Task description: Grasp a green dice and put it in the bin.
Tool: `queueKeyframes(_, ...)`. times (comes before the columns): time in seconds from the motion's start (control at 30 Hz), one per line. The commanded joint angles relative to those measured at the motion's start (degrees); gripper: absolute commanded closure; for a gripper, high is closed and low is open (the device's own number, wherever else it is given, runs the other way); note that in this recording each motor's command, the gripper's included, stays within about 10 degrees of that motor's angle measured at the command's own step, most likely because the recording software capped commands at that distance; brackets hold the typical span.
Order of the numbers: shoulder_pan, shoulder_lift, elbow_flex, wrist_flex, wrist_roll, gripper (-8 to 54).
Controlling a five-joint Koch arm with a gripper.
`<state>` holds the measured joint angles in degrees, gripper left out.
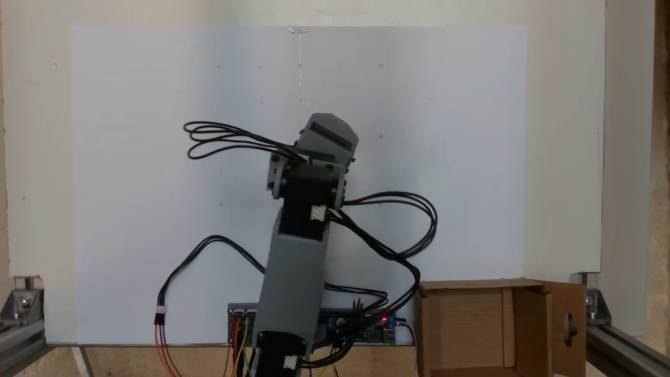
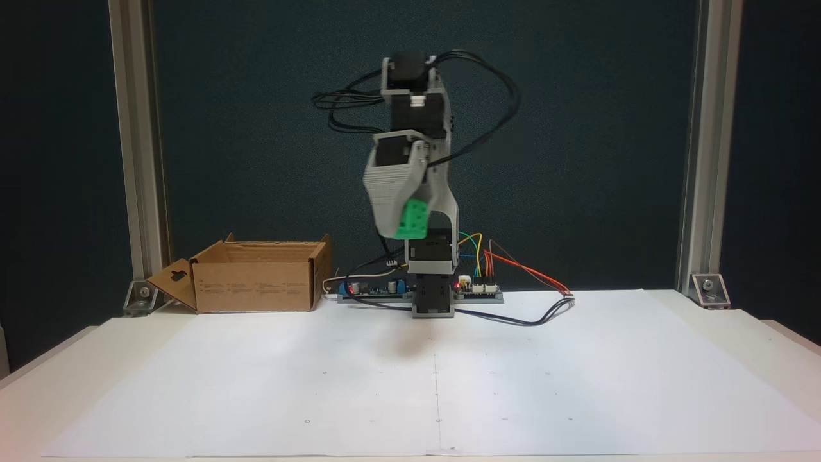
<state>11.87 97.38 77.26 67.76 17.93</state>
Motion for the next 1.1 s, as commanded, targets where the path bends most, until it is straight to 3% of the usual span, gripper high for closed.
queueKeyframes(0.0,8.61,1.93,-3.43,1.14,-9.56,33.7)
queueKeyframes(0.63,75.41,-2.99,-3.43,-4.92,-45.35,33.7)
queueKeyframes(1.07,93.87,-22.68,-4.66,-15.12,-54.93,33.7)
